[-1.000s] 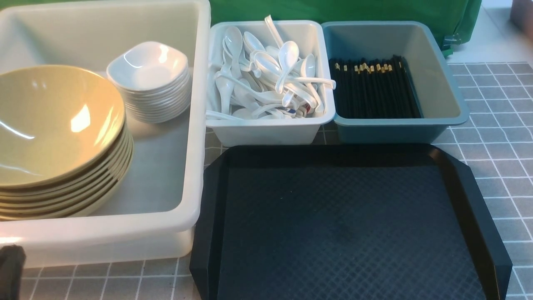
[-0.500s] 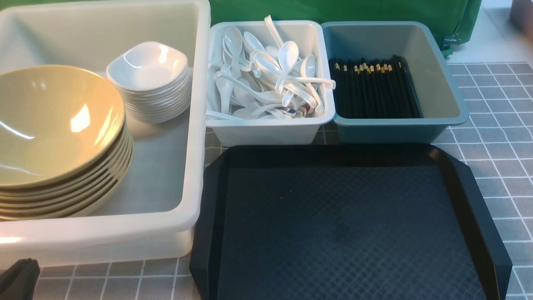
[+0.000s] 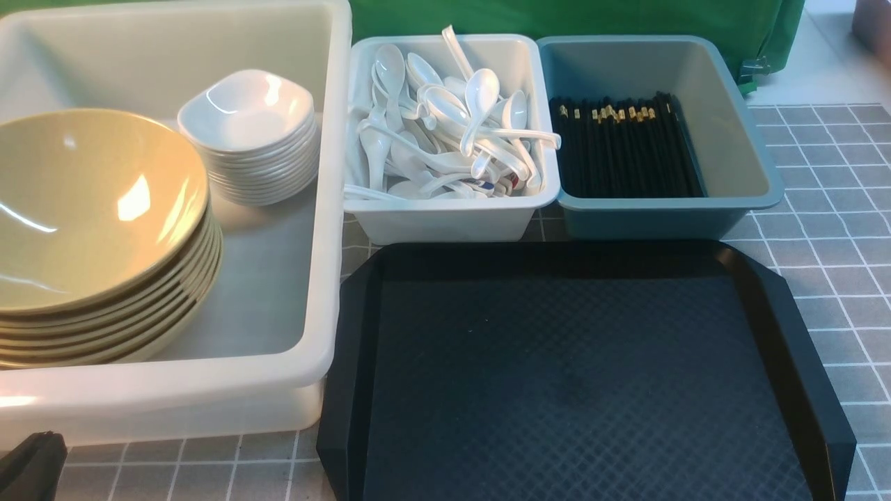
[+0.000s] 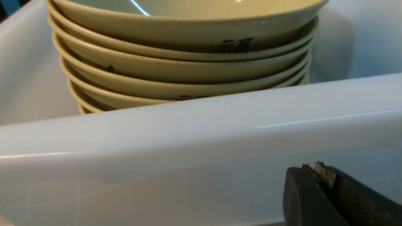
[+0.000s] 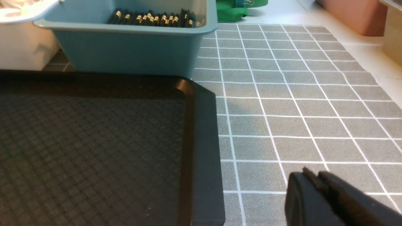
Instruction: On grey table put chopsticks spoon bowls plates into blue grey white boxes.
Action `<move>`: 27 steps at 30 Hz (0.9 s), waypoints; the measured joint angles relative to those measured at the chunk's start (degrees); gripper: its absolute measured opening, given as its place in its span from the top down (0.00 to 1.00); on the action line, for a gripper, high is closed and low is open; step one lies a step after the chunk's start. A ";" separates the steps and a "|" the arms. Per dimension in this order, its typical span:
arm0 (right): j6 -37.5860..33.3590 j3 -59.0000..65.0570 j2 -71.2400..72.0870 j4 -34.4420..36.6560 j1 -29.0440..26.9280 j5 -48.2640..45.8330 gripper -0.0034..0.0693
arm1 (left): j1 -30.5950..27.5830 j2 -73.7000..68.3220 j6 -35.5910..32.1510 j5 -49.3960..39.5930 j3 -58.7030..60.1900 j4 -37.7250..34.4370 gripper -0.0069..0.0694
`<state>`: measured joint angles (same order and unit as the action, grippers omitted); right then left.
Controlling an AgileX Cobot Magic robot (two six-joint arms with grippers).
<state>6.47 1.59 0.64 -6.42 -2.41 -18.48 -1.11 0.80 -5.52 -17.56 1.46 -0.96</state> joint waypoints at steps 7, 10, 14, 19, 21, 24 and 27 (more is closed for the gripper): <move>0.00 0.00 0.00 0.00 0.00 0.00 0.84 | 0.00 0.00 0.00 0.00 0.00 0.00 0.92; 0.00 0.00 0.00 0.00 0.00 0.00 0.84 | 0.00 0.00 0.00 0.00 0.00 0.00 0.92; 0.00 0.00 0.00 0.00 0.00 0.00 0.83 | 0.00 0.00 0.00 -0.05 0.00 0.00 0.92; 0.00 0.00 0.00 0.00 0.00 0.00 0.82 | 0.00 0.00 0.00 -0.05 0.00 -0.02 0.92; 0.00 0.00 0.00 0.00 0.00 0.00 0.82 | 0.00 0.00 0.00 -0.05 0.00 -0.02 0.92; 0.00 0.00 0.00 0.00 0.00 0.00 0.82 | 0.00 0.00 0.00 -0.05 0.00 -0.02 0.92; 0.00 0.00 0.00 0.00 0.00 0.00 0.81 | 0.00 0.00 0.00 -0.05 0.00 -0.02 0.92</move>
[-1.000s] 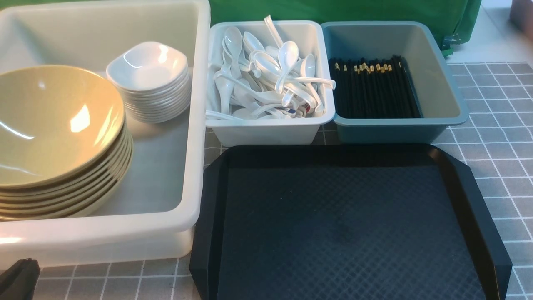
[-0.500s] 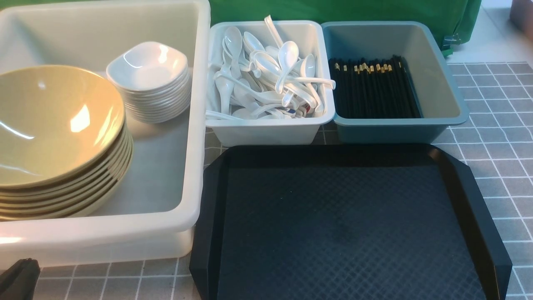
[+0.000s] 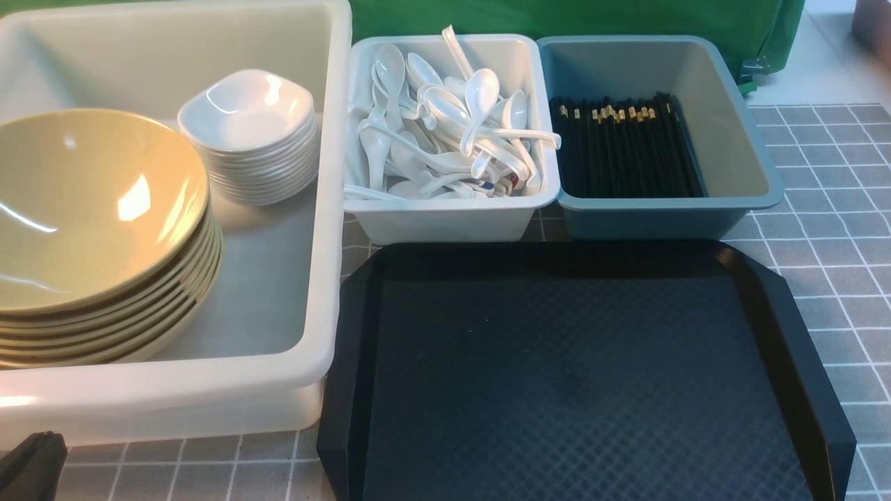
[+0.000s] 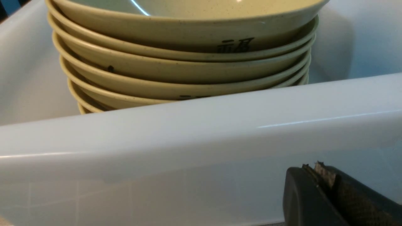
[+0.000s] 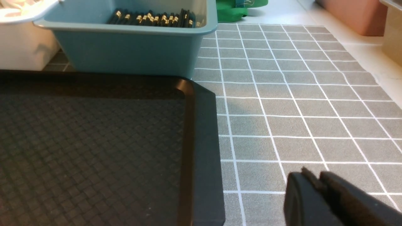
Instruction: On grey table put chopsticks spoon bowls plates into blue grey white boxes.
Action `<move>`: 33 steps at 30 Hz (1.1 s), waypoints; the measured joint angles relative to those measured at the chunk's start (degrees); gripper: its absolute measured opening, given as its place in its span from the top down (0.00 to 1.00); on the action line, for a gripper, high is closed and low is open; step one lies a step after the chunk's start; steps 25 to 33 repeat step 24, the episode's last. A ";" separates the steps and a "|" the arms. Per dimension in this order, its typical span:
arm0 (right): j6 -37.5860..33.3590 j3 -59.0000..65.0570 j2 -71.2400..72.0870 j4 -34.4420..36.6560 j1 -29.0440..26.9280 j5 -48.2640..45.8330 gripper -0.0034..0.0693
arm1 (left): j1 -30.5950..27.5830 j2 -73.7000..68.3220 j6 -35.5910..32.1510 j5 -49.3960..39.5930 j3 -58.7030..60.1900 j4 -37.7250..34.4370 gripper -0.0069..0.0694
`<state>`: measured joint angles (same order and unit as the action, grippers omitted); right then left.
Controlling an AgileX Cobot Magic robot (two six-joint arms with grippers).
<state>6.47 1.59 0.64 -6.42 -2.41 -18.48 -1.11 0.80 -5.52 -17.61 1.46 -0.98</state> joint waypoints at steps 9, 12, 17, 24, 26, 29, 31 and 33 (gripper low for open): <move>0.00 0.00 0.00 0.00 0.00 0.00 0.80 | 0.00 0.00 0.00 0.00 0.00 0.00 0.92; 0.00 0.00 0.00 0.00 0.00 0.00 0.79 | 0.00 0.00 -0.06 0.00 0.00 0.00 0.92; 0.00 0.00 0.00 0.00 0.00 0.00 0.79 | 0.00 0.00 -0.01 0.00 0.00 0.00 0.92; 0.00 0.00 0.00 0.00 0.00 0.00 0.77 | 0.00 0.00 0.03 0.00 0.00 0.00 0.92; 0.00 0.00 0.00 0.00 0.00 0.00 0.77 | 0.00 0.00 0.03 0.00 0.00 0.00 0.92; 0.00 0.00 0.00 0.00 0.00 0.00 0.77 | 0.00 0.00 0.03 0.00 0.00 0.00 0.92; 0.00 0.00 0.00 0.00 0.00 0.00 0.77 | 0.00 0.00 0.03 0.00 0.00 0.00 0.92; 0.00 0.00 0.00 0.00 0.00 0.00 0.77 | 0.00 0.00 0.03 0.00 0.00 0.00 0.92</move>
